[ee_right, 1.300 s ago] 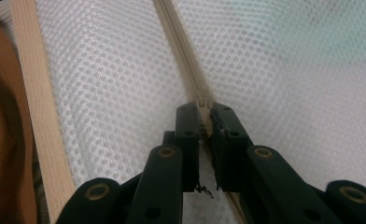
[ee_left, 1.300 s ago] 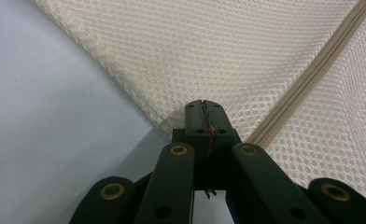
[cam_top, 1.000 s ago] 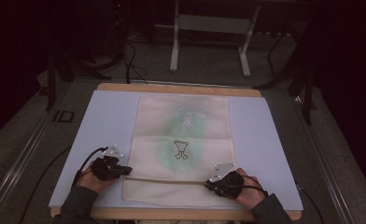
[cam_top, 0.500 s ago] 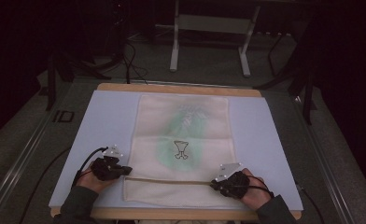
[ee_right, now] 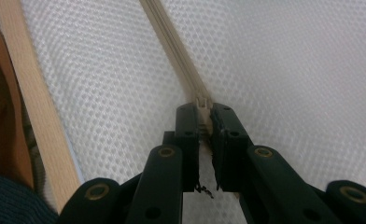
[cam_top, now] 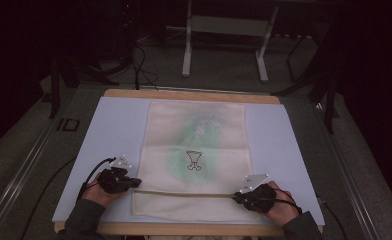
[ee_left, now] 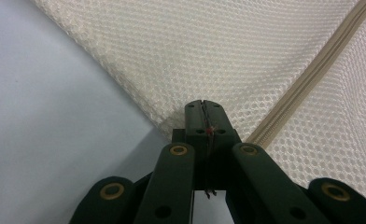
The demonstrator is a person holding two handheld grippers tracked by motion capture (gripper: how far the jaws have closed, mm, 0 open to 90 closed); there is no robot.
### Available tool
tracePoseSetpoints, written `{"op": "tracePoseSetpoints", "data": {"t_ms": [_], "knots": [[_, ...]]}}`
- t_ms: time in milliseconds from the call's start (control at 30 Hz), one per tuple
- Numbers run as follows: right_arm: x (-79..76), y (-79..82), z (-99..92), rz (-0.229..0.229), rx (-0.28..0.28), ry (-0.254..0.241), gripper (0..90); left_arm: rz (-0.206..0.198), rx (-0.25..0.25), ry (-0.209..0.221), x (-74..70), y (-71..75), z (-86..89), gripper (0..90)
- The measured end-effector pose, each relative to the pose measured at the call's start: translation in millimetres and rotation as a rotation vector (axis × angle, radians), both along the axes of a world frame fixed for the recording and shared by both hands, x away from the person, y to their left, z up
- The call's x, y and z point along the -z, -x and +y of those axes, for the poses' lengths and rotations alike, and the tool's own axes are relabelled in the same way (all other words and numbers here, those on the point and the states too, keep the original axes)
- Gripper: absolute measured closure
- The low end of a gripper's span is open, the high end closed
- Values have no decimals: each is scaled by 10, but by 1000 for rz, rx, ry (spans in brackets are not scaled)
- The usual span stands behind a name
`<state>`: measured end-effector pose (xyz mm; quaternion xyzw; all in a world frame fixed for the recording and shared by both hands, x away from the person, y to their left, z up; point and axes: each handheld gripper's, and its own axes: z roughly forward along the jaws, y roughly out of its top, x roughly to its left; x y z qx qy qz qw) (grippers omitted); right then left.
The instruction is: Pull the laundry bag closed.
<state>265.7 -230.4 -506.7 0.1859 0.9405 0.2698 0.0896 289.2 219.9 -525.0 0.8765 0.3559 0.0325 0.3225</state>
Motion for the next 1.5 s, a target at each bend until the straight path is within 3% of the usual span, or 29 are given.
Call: {"op": "tracePoseSetpoints", "data": {"t_ms": [267, 800, 833, 867, 900, 1033, 1067, 1367, 1433, 1467, 1500], "knots": [[2, 6, -124, 11, 33, -11, 822, 0, 0, 0, 0, 0, -1, 899], [-30, -4, -283, 28, 46, -26, 822, 0, 0, 1, 0, 0, 0, 900], [-32, -3, -286, 27, 47, -19, 823, 0, 0, 0, 0, 0, 0, 900], [-28, -5, -314, 16, 61, 22, 823, 1, 0, 1, 0, -1, 1, 900], [-28, -5, -314, 16, 61, 22, 823, 1, 0, 1, 0, -1, 1, 900], [-24, -9, -476, 26, 96, 4, 822, 1, 1, 0, -1, -2, 0, 899], [-41, -7, -555, 34, 102, -30, 822, 1, 1, 0, -1, -2, -1, 900], [-31, -14, -574, 52, 96, -30, 817, 5, 0, 8, 3, -5, 6, 899], [-10, -19, -560, 73, 98, -27, 776, 10, -2, 6, 0, -9, 4, 898], [13, -18, -570, 86, 73, -34, 703, 7, 0, -12, -12, -9, -12, 898], [13, -18, -570, 86, 73, -34, 703, 7, 0, -12, -12, -9, -12, 898]]}}
